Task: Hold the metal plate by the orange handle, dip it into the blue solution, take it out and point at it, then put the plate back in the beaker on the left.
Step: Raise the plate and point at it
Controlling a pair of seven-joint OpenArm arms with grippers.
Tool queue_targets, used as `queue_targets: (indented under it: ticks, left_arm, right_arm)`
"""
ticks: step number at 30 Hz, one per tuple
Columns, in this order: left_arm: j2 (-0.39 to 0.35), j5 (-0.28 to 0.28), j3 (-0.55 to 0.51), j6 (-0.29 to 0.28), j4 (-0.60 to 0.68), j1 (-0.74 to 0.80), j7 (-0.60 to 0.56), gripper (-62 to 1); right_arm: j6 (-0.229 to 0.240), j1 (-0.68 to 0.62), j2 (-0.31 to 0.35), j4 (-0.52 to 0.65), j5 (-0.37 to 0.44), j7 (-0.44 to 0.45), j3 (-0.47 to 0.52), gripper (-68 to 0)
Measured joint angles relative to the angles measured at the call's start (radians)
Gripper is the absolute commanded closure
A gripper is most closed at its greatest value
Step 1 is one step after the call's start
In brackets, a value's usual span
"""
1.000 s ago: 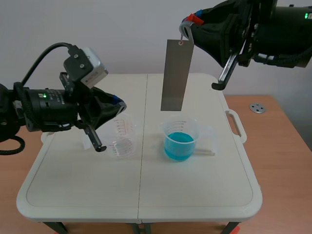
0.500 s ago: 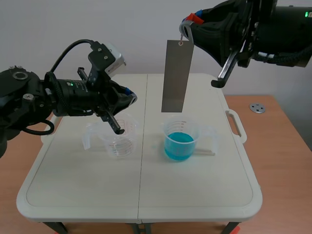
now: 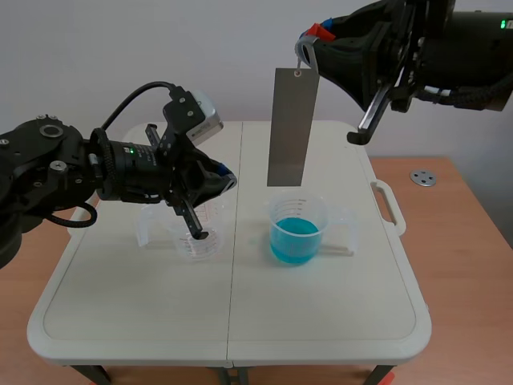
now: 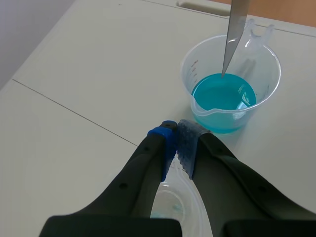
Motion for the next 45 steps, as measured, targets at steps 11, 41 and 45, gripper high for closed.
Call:
queue_targets:
  ticks: [11,41,45]
  left_arm:
    - [0.0,-0.068,0.0,-0.005,0.0,0.0,0.0,-2.7]
    - [-0.404,-0.148,-0.22,0.42,0.154,0.297,-0.229,-2.7]
    - [-0.525,-0.212,-0.305,0.486,0.173,0.486,-0.249,-2.7]
  right_arm:
    - [0.0,0.0,0.0,0.0,0.015,-0.004,0.0,-1.5]
    - [0.0,0.0,0.0,0.0,0.026,-0.015,0.0,-1.5]
    - [0.0,0.0,0.0,0.0,0.043,-0.02,0.0,-1.5]
